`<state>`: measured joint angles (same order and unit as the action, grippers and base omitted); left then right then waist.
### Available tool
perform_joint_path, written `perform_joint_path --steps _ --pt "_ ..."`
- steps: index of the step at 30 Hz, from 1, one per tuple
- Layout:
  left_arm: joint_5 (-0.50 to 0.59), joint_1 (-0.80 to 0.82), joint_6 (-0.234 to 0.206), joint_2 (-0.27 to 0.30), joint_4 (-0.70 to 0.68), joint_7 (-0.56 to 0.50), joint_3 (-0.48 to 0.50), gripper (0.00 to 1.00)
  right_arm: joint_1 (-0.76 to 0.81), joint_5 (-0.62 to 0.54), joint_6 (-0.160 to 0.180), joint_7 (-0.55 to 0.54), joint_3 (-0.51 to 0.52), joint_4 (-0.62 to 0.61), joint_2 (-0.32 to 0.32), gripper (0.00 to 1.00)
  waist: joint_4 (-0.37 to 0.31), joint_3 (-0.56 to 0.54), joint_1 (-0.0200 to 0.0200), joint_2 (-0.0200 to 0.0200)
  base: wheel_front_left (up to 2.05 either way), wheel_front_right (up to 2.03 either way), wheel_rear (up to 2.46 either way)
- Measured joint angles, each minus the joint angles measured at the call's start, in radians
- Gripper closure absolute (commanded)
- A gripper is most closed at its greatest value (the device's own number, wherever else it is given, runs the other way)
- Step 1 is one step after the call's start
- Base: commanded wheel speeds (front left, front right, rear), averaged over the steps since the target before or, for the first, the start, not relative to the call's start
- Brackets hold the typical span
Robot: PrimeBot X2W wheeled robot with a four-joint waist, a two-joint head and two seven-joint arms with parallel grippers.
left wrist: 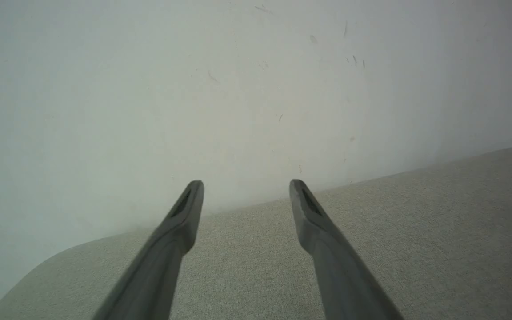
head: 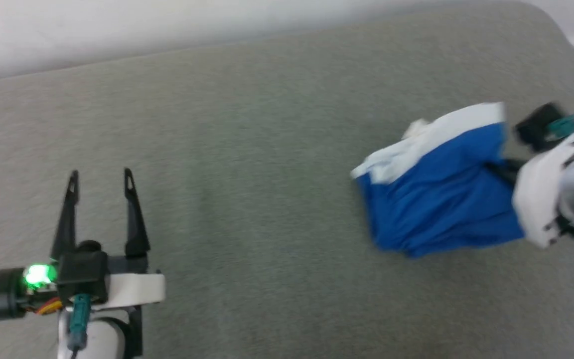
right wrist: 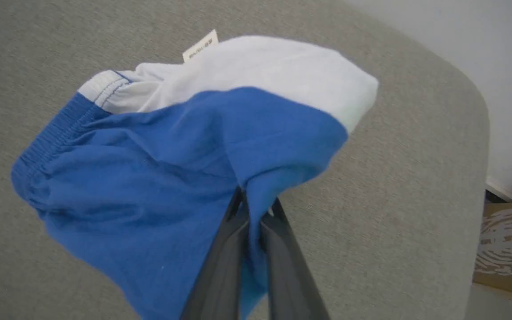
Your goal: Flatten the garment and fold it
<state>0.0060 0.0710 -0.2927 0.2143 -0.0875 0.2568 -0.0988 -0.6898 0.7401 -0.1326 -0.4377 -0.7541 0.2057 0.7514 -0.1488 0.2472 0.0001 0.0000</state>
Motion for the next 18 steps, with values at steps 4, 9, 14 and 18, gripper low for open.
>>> perform_joint_path --steps 4,9,14,18 --pt "0.009 0.027 -0.009 0.04 -0.048 0.0 0.021 0.0 -0.042 -0.035 0.0 -0.003 0.039 0.049 0.063 1.0 -0.069 0.044 -0.0001 0.0 0.0 0.0 0.0" --pt "0.032 0.067 -0.013 0.077 -0.102 0.0 0.016 0.0 -0.095 -0.065 0.0 0.031 0.106 0.183 0.067 1.0 -0.128 0.129 0.0001 0.0 0.0 0.0 0.0" --pt "0.049 0.121 -0.013 0.092 -0.138 0.0 -0.013 0.0 -0.175 -0.157 0.0 0.101 0.148 0.368 0.058 1.0 -0.155 0.226 0.0003 0.0 0.0 0.0 0.0" --pt "0.049 0.13 -0.017 0.106 -0.157 0.0 -0.022 0.0 -0.253 -0.258 0.0 0.158 0.179 0.493 0.037 1.0 -0.162 0.295 0.0002 0.0 0.0 0.0 0.0"
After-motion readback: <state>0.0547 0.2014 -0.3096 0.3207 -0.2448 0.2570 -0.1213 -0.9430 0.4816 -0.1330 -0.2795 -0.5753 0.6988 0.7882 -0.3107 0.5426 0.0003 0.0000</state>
